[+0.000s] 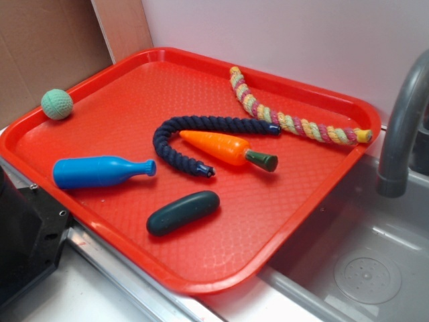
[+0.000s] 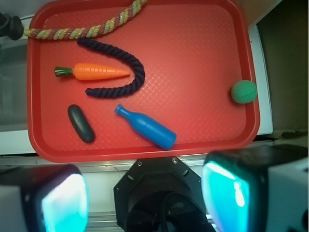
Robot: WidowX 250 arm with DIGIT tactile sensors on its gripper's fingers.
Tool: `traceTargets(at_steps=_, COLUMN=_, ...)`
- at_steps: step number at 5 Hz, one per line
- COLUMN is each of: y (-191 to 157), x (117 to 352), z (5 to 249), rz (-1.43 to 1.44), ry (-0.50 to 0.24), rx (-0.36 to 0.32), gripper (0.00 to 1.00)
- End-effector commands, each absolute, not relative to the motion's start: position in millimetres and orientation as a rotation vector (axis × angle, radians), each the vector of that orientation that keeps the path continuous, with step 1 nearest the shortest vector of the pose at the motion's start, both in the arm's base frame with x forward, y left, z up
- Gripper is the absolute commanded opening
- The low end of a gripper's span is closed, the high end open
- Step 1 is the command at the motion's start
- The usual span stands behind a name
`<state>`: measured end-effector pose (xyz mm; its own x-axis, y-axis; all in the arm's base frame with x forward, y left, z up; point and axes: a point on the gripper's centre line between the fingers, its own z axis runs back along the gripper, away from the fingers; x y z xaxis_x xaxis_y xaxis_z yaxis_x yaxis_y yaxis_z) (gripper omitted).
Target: Grab the plastic pickle.
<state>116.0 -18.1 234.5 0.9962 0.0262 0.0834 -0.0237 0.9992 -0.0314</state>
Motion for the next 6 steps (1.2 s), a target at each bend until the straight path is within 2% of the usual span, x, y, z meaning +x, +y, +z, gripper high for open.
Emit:
traceTargets(at_steps=1, y=-18.1, x=116.0, z=234.5, rz=0.025, ry=-0.084, rx=-0.03, gripper=1.0)
traceTargets(at_steps=2, y=-68.0, x=143.8, z=184.5, rz=-0.227, ry=-0.048, rx=0.006, gripper=1.0)
traceTargets(at_steps=3, y=-101.9, x=150.2, z=148.3, rz=-0.374, ry=-0.097, rx=-0.007, gripper=1.0)
traceTargets(at_steps=4, y=-111.4, x=152.0, z=116.6, rz=-0.445, ry=-0.116, rx=-0.014, gripper=1.0)
traceTargets(at_steps=6, y=-118.8, x=155.9, z=55.9, rz=-0.446, ry=-0.099, rx=0.011, gripper=1.0)
